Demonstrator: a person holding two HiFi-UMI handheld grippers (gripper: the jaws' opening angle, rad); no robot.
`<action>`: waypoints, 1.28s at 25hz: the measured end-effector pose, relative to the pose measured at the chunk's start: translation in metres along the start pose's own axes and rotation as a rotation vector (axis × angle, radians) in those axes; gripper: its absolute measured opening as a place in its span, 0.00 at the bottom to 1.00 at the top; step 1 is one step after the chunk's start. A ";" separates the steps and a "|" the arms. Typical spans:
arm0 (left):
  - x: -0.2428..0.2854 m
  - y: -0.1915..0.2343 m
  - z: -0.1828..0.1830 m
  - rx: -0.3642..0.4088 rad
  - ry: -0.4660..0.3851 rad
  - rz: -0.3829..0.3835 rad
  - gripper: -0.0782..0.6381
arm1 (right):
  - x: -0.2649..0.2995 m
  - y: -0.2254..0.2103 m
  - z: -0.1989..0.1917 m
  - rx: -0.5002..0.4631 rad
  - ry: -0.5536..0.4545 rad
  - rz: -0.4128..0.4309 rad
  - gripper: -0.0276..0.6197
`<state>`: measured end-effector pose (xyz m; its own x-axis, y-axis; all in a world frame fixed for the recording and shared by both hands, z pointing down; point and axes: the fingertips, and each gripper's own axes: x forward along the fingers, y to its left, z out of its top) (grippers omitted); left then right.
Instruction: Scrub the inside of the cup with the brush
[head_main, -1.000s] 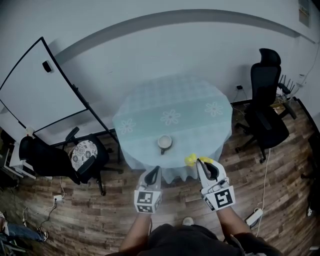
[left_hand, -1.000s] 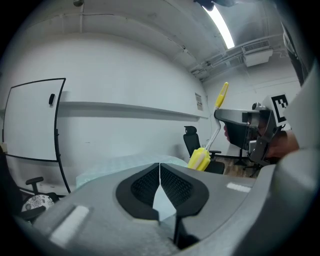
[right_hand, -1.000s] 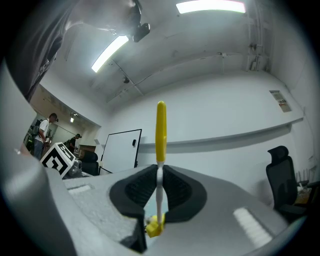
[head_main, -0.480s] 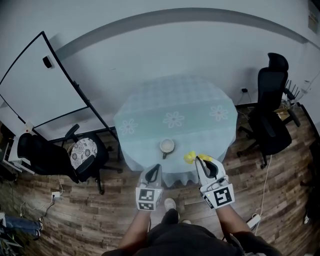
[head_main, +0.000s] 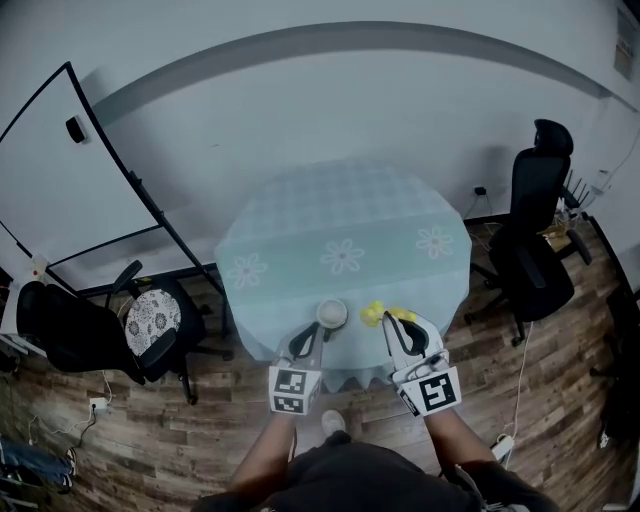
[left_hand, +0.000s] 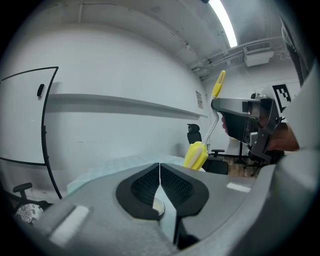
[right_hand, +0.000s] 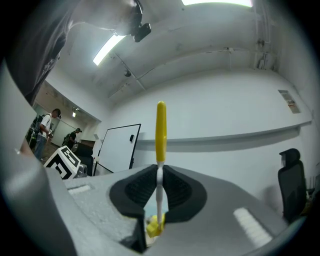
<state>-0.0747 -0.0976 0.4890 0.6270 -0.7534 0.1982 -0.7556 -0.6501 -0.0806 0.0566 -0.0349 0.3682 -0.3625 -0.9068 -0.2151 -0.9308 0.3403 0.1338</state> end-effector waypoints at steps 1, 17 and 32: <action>0.006 0.006 -0.001 0.000 0.000 -0.006 0.12 | 0.008 0.000 -0.003 -0.006 0.005 0.002 0.10; 0.070 0.077 0.012 -0.017 -0.037 -0.065 0.12 | 0.104 -0.004 -0.017 -0.021 -0.006 -0.047 0.10; 0.132 0.078 0.006 -0.100 0.001 0.002 0.12 | 0.147 -0.060 -0.051 0.030 0.033 0.017 0.10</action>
<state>-0.0497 -0.2482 0.5028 0.6255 -0.7544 0.1991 -0.7719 -0.6355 0.0174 0.0616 -0.2016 0.3778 -0.3769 -0.9084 -0.1807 -0.9256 0.3625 0.1084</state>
